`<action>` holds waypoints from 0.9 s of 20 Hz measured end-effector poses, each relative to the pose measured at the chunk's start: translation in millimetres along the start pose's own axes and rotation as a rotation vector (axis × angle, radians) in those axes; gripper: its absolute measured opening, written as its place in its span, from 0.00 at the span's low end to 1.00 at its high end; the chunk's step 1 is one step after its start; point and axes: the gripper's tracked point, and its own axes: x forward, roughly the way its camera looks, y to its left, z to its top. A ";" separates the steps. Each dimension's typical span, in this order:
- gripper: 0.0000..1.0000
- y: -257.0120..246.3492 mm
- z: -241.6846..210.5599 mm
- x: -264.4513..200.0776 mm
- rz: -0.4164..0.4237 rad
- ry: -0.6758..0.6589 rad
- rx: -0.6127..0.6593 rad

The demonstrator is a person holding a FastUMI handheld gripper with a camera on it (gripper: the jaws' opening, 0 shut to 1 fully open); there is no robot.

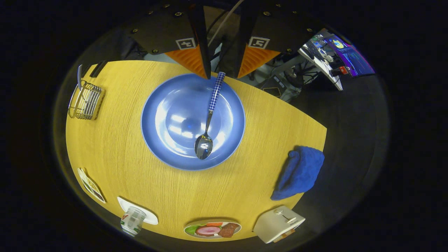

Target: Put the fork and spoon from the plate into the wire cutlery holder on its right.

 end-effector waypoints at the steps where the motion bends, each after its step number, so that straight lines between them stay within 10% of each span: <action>1: 0.40 -0.2 0.4 4.6 -0.003 0.001 0.009; 18: 0.40 -18.9 8.0 75.2 -0.040 0.093 0.065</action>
